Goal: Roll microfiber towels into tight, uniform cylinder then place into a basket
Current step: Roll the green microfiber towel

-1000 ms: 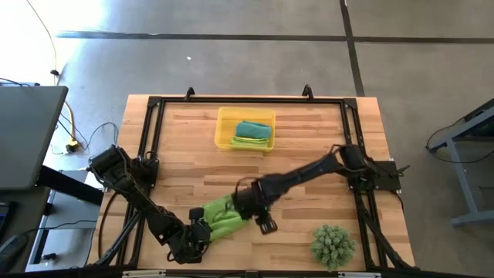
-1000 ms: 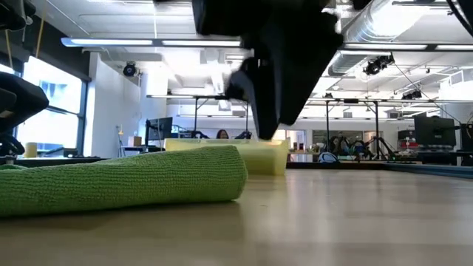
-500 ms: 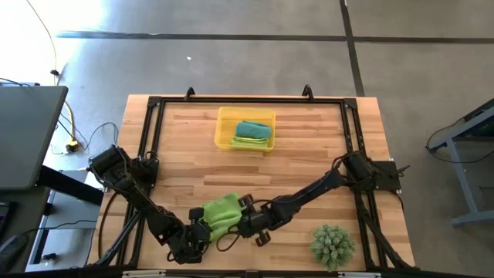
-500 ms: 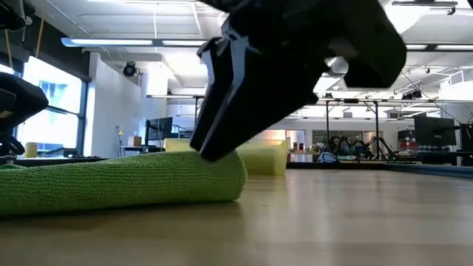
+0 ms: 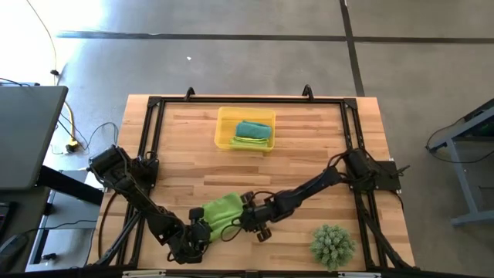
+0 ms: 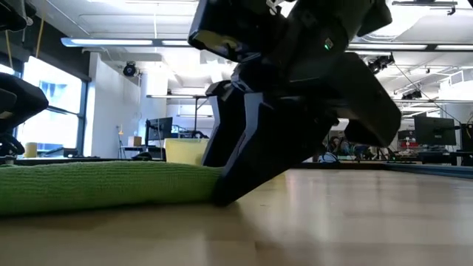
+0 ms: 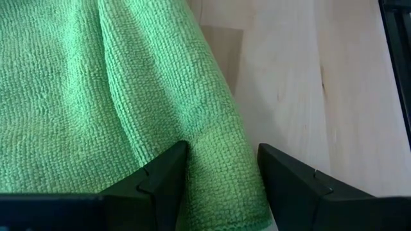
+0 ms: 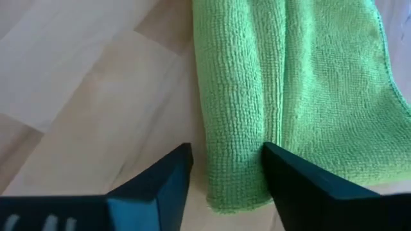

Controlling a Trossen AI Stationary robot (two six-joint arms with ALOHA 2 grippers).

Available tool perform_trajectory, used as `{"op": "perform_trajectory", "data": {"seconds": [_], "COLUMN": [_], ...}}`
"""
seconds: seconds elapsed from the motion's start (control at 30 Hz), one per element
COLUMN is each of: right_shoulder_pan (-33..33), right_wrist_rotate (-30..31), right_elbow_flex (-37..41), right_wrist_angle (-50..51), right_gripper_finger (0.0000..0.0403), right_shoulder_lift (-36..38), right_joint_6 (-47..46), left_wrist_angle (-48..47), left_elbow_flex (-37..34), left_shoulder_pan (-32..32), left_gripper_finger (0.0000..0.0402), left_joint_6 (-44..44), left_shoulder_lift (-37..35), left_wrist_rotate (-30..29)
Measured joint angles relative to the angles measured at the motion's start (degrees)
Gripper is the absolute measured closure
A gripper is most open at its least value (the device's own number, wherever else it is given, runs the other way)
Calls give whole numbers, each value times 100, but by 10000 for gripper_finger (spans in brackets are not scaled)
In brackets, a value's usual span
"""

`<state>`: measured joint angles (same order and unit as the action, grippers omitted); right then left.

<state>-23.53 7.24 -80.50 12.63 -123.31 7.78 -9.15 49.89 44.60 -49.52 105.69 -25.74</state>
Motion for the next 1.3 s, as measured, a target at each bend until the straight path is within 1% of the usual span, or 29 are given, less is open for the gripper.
{"op": "perform_trajectory", "data": {"seconds": [0.07,0.13,0.2,0.27,0.37,0.6,0.67,0.73,0.8,0.9,1.0,1.07,1.17,1.3], "right_shoulder_pan": [7,7,7,13,23,55,73,146,278,491,664,784,928,1057], "right_wrist_rotate": [-27,-27,-25,-32,-39,-26,-96,-516,-1147,-2187,-2856,-3172,-3483,-3642], "right_elbow_flex": [103,183,258,310,365,370,370,368,348,301,256,259,265,272], "right_wrist_angle": [-156,-266,-348,-375,-405,-451,-440,-451,-451,-449,-438,-452,-420,-365], "right_gripper_finger": [205,201,204,216,252,376,392,388,385,390,397,398,396,395], "right_shoulder_lift": [10,16,13,7,3,-13,-13,-13,-13,-22,-39,-51,-54,-56], "right_joint_6": [-41,-127,-137,-145,-243,-804,-935,-1268,-1675,-2180,-2606,-2910,-3354,-3849], "left_wrist_angle": [0,0,0,-2,-13,-108,-197,-288,-431,-538,-542,-499,-327,157], "left_elbow_flex": [0,0,0,2,0,-22,-22,-18,-20,-17,-11,-11,-4,-2], "left_shoulder_pan": [0,1,9,9,7,9,29,52,90,101,101,101,98,80], "left_gripper_finger": [218,218,218,218,218,218,218,218,218,218,218,218,218,218], "left_joint_6": [0,2,5,9,82,238,252,258,256,260,262,264,350,711], "left_shoulder_lift": [0,0,0,-2,-100,-366,-421,-480,-567,-763,-983,-1109,-1232,-1214], "left_wrist_rotate": [-2,-2,-4,-3,41,204,282,331,324,276,154,19,-158,-633]}}
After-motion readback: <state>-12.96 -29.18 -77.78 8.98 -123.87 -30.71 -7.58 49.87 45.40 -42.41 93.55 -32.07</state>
